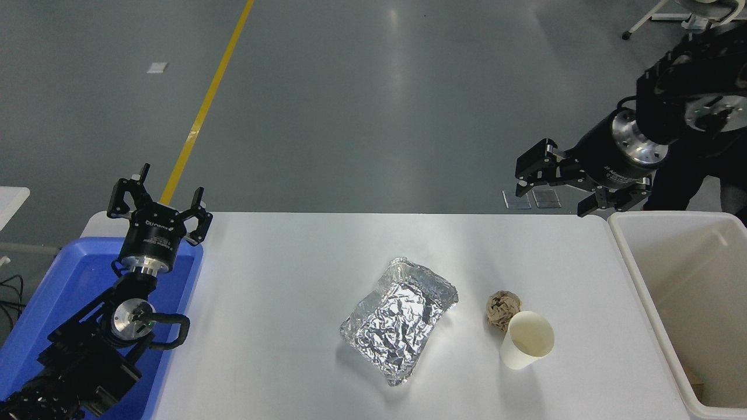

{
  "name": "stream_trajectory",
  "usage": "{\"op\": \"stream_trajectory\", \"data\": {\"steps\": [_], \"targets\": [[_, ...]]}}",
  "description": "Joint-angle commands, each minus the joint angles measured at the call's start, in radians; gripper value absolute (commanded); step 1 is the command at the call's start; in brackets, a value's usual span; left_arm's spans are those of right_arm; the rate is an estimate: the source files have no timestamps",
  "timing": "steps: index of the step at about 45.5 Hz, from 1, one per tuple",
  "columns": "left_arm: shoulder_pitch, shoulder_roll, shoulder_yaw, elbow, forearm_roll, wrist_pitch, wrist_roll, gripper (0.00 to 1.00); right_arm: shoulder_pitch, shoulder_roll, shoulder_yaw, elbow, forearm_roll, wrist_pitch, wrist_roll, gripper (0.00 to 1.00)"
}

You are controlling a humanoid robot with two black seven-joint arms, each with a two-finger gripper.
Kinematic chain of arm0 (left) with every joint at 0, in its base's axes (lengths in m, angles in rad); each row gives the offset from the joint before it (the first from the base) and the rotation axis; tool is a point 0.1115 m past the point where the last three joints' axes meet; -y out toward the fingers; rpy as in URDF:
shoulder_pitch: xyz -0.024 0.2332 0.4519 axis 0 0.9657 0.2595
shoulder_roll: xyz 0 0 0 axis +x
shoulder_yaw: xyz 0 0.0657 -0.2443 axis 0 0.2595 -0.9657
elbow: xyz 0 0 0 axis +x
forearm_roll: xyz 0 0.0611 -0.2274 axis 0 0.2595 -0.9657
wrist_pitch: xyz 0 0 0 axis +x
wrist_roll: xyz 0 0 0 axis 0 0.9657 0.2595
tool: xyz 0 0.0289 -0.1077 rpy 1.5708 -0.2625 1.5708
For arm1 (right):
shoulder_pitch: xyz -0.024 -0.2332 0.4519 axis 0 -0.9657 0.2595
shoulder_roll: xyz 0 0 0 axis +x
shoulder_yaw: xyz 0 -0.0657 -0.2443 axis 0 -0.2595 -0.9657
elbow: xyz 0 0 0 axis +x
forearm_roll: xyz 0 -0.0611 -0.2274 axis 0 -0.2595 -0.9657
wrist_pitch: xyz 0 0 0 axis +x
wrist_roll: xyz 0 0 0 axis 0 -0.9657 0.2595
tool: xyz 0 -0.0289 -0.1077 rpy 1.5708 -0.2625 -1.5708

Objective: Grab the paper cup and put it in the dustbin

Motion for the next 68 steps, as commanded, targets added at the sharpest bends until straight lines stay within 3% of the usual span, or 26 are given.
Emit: {"op": "stream_trajectory", "data": {"steps": [1,28,68], "targets": [[0.000,0.000,0.000,0.000,0.000,0.000,0.000,0.98,-0.014,0.079,0.001,0.023,-0.024,0.017,0.000,1.00],[0.002,0.000,-0.002,0.000,0.000,0.000,-0.002,0.98,-0.235,-0.001,-0.010,0.018,-0.170,-0.029,0.000,1.00],[0.002,0.000,-0.002,0.000,0.000,0.000,-0.002,0.98,-0.633,-0.021,0.051,-0.140,-0.182,-0.257,0.003,1.00]]}}
